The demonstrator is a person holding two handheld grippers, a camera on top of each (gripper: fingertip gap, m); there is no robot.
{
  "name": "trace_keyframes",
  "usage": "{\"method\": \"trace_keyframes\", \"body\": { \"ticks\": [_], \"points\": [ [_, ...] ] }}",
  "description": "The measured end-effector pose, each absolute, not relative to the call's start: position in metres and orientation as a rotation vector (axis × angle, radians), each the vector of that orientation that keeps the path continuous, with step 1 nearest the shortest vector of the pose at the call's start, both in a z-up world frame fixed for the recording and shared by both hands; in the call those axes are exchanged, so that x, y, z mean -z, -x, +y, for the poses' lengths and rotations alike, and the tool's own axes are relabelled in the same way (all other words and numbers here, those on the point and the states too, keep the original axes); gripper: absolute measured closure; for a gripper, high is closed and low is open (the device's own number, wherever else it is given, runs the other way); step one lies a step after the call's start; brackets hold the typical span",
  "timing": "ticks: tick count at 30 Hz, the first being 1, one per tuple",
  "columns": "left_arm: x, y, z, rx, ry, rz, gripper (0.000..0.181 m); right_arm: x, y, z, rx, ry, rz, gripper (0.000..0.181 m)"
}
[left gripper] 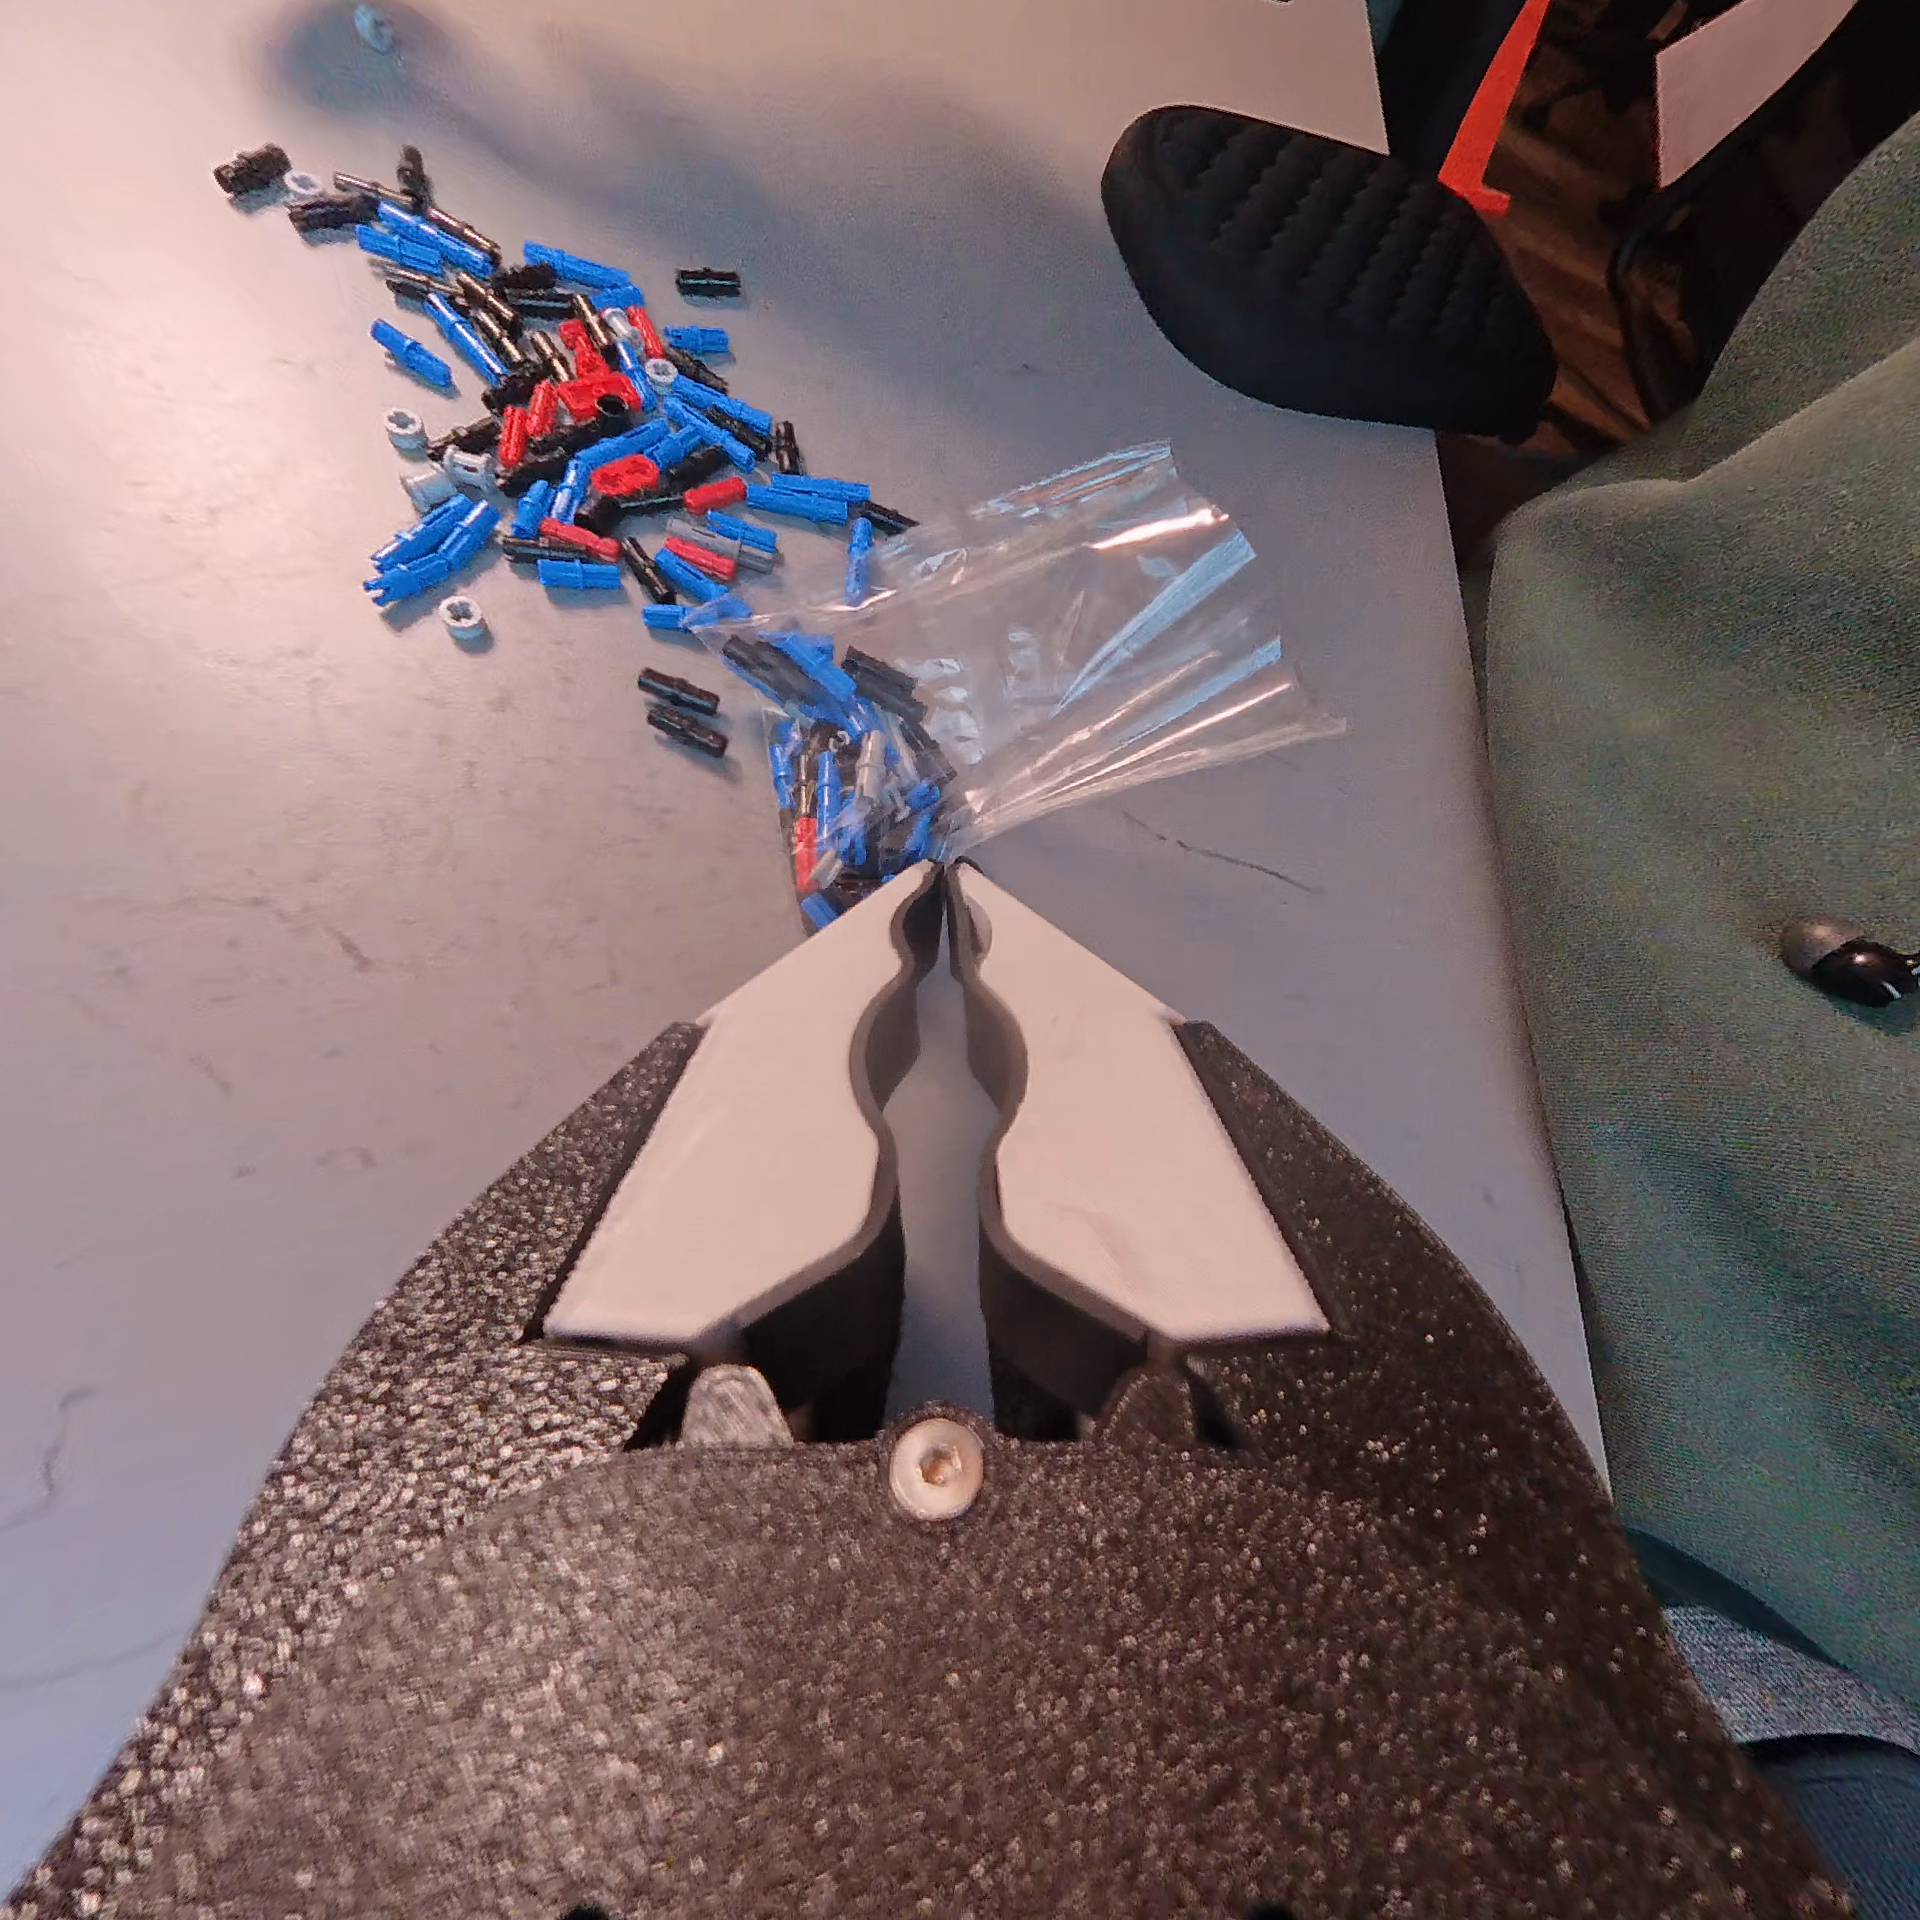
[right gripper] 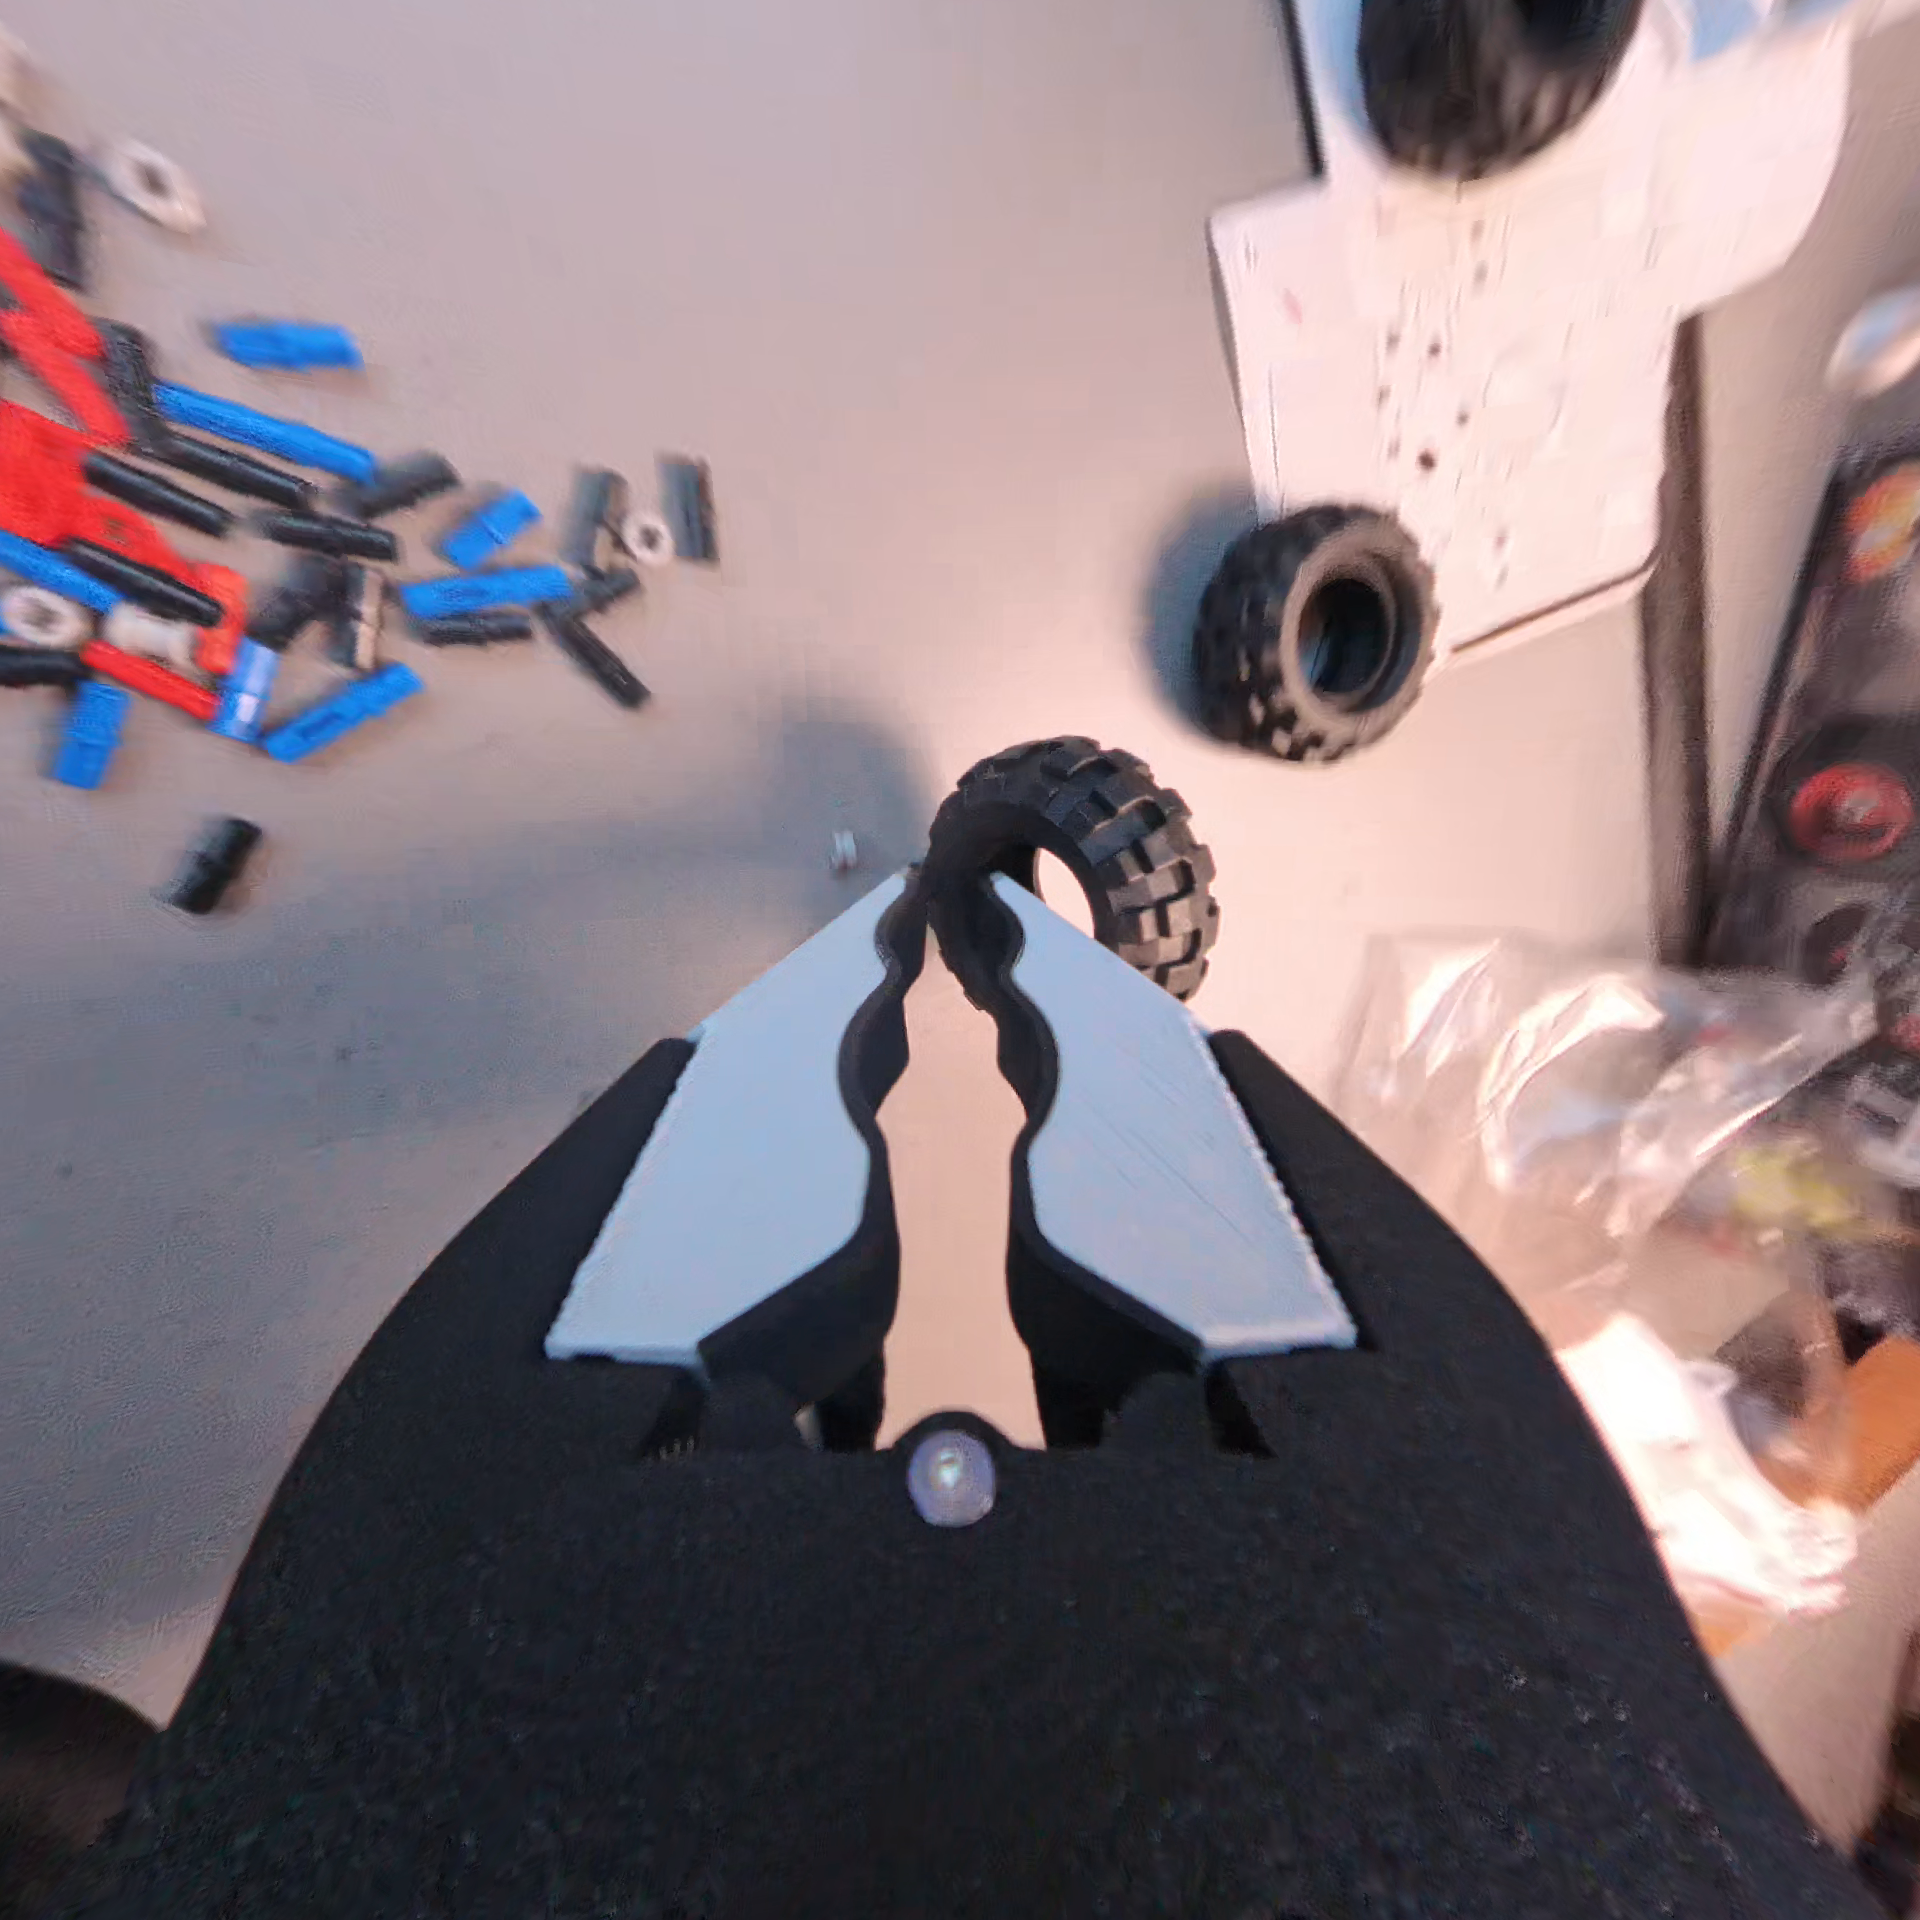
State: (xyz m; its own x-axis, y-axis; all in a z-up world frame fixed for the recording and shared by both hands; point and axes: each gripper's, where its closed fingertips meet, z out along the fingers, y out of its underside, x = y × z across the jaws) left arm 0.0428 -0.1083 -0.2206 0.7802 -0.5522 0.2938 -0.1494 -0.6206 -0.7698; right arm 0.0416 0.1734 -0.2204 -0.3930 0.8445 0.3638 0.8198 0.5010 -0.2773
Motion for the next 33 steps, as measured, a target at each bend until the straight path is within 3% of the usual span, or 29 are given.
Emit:
{"method": "trace_keyframes", "body": {
  "ticks": [6, 18, 25, 33],
  "points": [
    [0.221, -0.043, -0.108, 0.674, 2.195, 0.512, 0.181, 0.232, -0.043, 0.149, -0.088, 1.483, -2.210, 0.173],
    [0.220, -0.043, -0.108, 0.665, 2.190, 0.522, 0.181, 0.230, -0.032, 0.053, -0.132, 1.244, -2.303, 0.173],
    [0.218, -0.044, -0.109, 0.671, 2.179, 0.529, 0.181, 0.227, -0.003, 0.116, -0.063, 1.312, -2.217, 0.173],
    [0.212, -0.039, -0.119, 0.737, 2.204, 0.500, 0.181, 0.225, -0.013, 0.059, -0.128, 1.119, -2.347, 0.173]
  ]
}}
